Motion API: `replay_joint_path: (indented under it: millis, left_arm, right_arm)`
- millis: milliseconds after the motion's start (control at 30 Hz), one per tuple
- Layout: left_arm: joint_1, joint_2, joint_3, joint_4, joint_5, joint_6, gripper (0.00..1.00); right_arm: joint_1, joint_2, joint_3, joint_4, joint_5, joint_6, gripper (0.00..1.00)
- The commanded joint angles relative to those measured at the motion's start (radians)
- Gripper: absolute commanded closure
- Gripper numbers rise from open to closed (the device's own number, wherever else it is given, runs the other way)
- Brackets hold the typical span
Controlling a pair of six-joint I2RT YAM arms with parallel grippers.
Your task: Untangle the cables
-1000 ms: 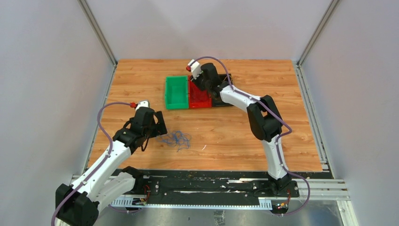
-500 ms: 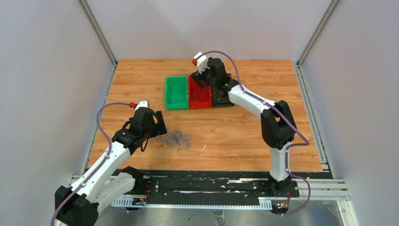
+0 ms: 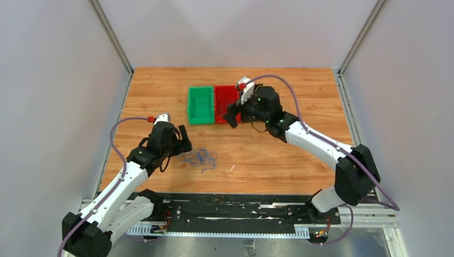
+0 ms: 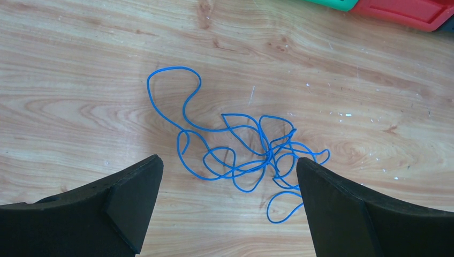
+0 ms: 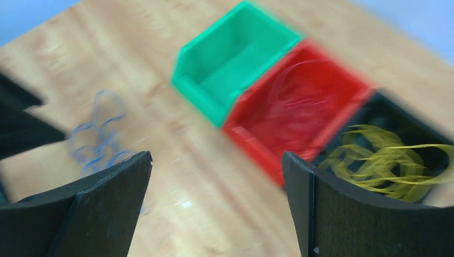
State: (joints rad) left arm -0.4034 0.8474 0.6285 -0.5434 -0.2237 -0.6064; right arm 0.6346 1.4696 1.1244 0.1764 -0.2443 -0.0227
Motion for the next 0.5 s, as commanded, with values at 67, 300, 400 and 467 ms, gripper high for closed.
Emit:
replay_joint_path:
  millis: [67,300,400,467]
  left_arm:
    - [-0.004,0.005,0.012,0.016,0.006,-0.049,0.0]
    - [-0.005,-0.029,-0.024,-0.002,-0.011,-0.071,0.0]
    - [-0.005,-0.04,-0.037,0.002,-0.002,-0.073,0.0]
    - [-0.004,-0.038,-0.043,0.005,0.008,-0.071,0.0]
  right_arm:
    - [0.175,0.106,-0.056,-0.01,-0.235,0.154,0.04]
    - [0.294,0.29,0.044,-0.153,-0.139,0.071,0.04]
    - [0.305,0.359,0.075,-0.159,-0.129,0.047,0.04]
    - [0.31,0.408,0.093,-0.16,-0.132,0.031,0.05]
